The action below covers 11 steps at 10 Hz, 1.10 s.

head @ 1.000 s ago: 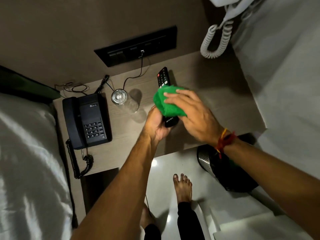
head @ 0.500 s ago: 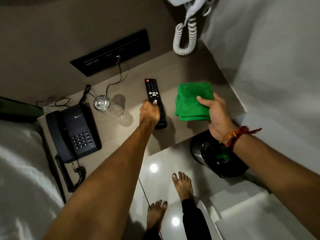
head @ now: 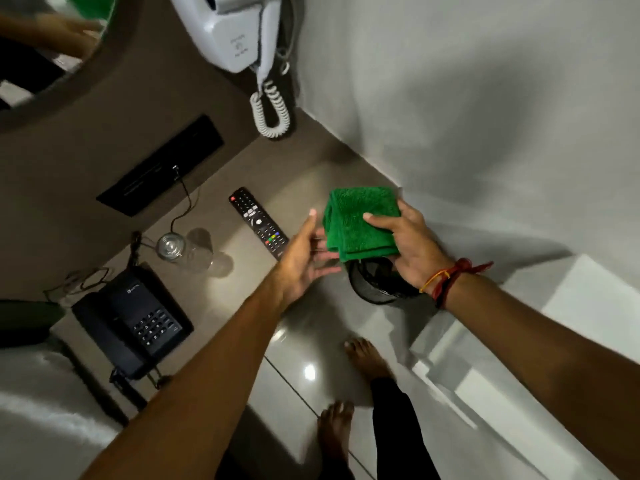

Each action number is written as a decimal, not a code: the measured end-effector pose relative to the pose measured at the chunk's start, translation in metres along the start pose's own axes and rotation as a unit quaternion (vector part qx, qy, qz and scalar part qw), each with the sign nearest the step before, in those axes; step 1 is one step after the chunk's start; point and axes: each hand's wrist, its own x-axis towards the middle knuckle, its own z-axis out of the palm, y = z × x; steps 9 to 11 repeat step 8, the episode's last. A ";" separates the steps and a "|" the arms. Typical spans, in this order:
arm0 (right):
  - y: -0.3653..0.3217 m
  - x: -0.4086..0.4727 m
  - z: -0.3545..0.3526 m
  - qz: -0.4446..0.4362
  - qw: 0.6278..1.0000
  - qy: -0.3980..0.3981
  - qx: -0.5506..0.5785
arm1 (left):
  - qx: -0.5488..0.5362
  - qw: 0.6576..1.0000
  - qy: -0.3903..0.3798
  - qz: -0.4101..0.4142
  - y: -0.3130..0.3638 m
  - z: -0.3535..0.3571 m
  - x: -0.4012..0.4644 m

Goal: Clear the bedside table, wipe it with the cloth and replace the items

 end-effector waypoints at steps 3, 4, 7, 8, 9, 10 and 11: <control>-0.030 -0.141 -0.114 -0.115 0.974 0.196 0.024 | 0.049 0.983 -0.147 0.099 -0.027 0.169 -0.088; -0.023 -0.189 -0.171 -0.134 0.950 0.279 0.025 | 0.129 0.970 -0.184 0.096 -0.060 0.229 -0.107; 0.030 -0.257 -0.299 -0.055 0.917 0.356 -0.172 | 0.439 0.865 -0.163 0.180 -0.143 0.338 -0.139; 0.029 -0.295 -0.321 -0.019 0.915 0.323 -0.242 | 0.526 0.812 -0.121 0.222 -0.143 0.357 -0.171; 0.029 -0.295 -0.321 -0.019 0.915 0.323 -0.242 | 0.526 0.812 -0.121 0.222 -0.143 0.357 -0.171; 0.029 -0.295 -0.321 -0.019 0.915 0.323 -0.242 | 0.526 0.812 -0.121 0.222 -0.143 0.357 -0.171; 0.029 -0.295 -0.321 -0.019 0.915 0.323 -0.242 | 0.526 0.812 -0.121 0.222 -0.143 0.357 -0.171</control>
